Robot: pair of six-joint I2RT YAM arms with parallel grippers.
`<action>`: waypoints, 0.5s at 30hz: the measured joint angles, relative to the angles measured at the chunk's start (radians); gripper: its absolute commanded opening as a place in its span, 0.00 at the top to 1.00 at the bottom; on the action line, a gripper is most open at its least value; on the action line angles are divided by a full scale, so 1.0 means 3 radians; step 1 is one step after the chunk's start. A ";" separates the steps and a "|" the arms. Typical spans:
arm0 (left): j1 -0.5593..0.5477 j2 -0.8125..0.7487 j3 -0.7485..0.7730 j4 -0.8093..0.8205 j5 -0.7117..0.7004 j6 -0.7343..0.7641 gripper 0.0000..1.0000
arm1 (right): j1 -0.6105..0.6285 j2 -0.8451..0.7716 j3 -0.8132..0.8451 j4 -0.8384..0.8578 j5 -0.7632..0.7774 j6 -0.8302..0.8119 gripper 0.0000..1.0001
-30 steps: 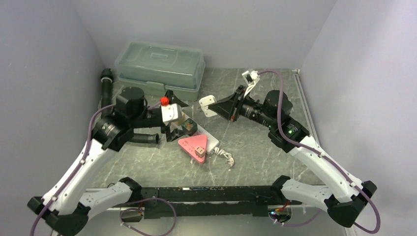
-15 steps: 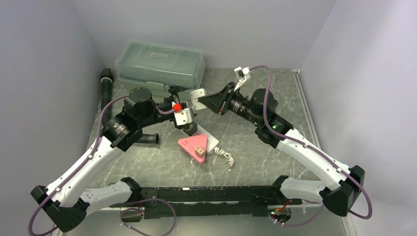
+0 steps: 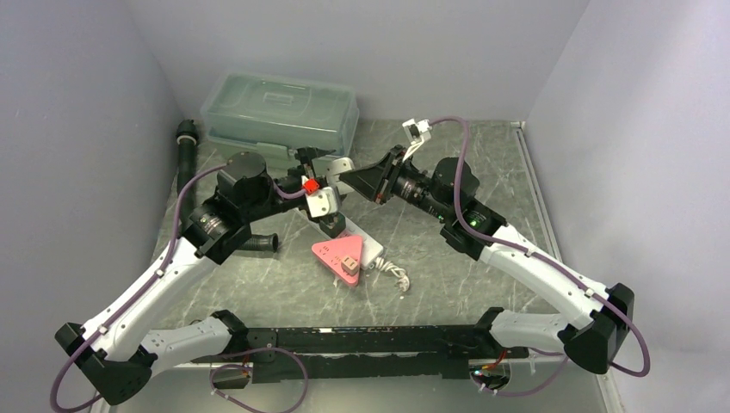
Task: Insert the plug
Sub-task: Pick up the plug from the center of the board.
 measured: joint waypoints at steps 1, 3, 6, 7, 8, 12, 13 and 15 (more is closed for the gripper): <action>0.0000 0.0000 0.0000 0.0001 0.0000 0.0000 0.17 | 0.0004 0.0000 0.0000 0.0000 0.0003 0.0000 1.00; -0.0003 0.0003 0.0001 -0.0005 0.0001 0.0005 0.31 | 0.0006 0.0000 0.0000 0.0001 0.0008 0.0000 1.00; -0.0009 0.0011 0.0010 -0.0058 0.0011 0.0015 0.49 | 0.0013 0.0006 0.0000 0.0010 0.0017 0.0001 0.79; -0.0009 0.0015 0.0018 -0.0076 0.0014 0.0042 0.52 | 0.0013 0.0011 0.0000 0.0010 0.0013 0.0000 0.71; -0.0008 0.0017 0.0025 -0.0098 0.0013 0.0067 0.53 | 0.0015 0.0022 0.0001 0.0010 0.0008 0.0003 0.65; -0.0018 0.0017 0.0025 -0.0202 0.0047 0.0158 0.58 | 0.0022 0.0117 0.0100 -0.0111 -0.0015 -0.0039 0.60; -0.0025 0.0017 0.0025 -0.0225 0.0069 0.0195 0.59 | 0.0022 0.0163 0.0165 -0.0183 -0.0029 -0.0064 0.59; -0.0039 0.0017 0.0025 -0.0261 0.0100 0.0256 0.60 | 0.0023 0.0253 0.0292 -0.0304 -0.0065 -0.0108 0.60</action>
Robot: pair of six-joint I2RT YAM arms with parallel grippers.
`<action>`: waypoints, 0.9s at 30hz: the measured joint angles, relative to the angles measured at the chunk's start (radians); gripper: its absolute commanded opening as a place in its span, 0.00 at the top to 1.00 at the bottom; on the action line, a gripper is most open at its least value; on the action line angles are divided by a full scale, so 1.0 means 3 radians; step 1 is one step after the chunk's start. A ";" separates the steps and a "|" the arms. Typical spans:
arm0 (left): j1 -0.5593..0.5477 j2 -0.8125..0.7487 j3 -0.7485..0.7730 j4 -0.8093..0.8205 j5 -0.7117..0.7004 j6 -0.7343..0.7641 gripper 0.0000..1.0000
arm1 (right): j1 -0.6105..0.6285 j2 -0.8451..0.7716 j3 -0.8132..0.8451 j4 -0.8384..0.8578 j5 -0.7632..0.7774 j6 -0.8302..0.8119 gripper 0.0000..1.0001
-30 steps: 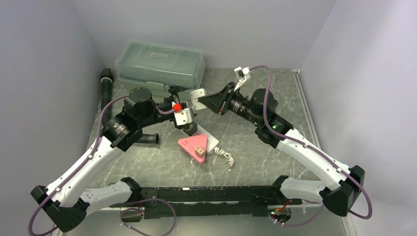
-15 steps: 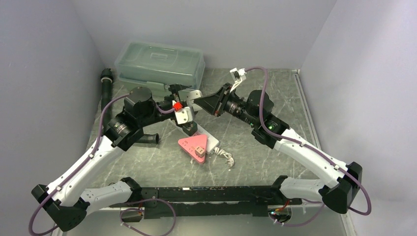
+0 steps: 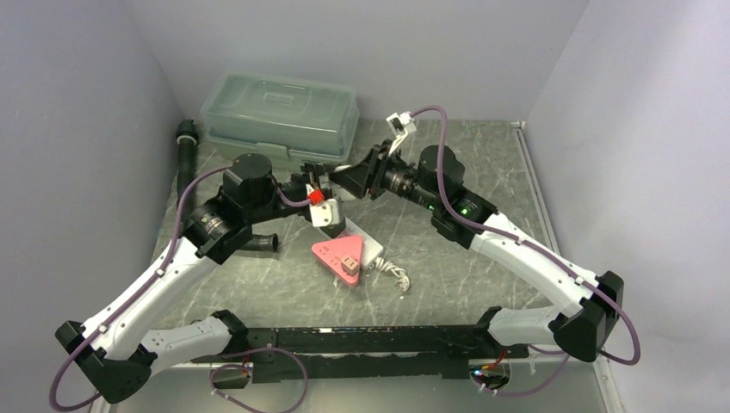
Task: Insert the plug
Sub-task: Pick up the plug from the center of the board.
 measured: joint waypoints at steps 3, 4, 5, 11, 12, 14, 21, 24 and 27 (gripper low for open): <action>-0.0027 0.0000 0.0000 -0.0043 0.0017 0.0083 0.60 | 0.0001 0.0088 0.0139 -0.0139 -0.0047 -0.0065 0.63; -0.0034 0.0000 0.0000 -0.0045 0.0018 0.0102 0.60 | 0.0001 0.0102 0.0164 -0.0178 -0.0064 -0.0083 0.63; -0.0038 0.0000 0.0000 -0.0048 0.0018 0.0114 0.60 | 0.0001 0.0108 0.0184 -0.0212 -0.0081 -0.0090 0.63; -0.0047 0.0000 0.0000 -0.0086 0.0015 0.0187 0.62 | 0.0001 0.0209 0.0317 -0.0439 -0.0249 -0.0146 0.67; -0.0047 0.0000 0.0000 -0.0100 0.0015 0.0189 0.62 | 0.0001 0.0217 0.0317 -0.0479 -0.0276 -0.0151 0.69; -0.0047 0.0000 0.0000 -0.0131 0.0015 0.0198 0.62 | 0.0003 0.0221 0.0317 -0.0509 -0.0303 -0.0163 0.73; -0.0050 0.0011 0.0000 -0.0154 0.0005 0.0220 0.03 | 0.0011 0.0220 0.0319 -0.0548 -0.0340 -0.0135 1.00; -0.0056 0.0024 0.0000 -0.0140 -0.0018 0.0153 0.00 | 0.0010 0.0220 0.0334 -0.0662 -0.0366 -0.0203 1.00; -0.0056 0.0036 0.0000 -0.0156 -0.0093 0.0031 0.00 | -0.0029 0.0226 0.0413 -0.0908 -0.0384 -0.0323 1.00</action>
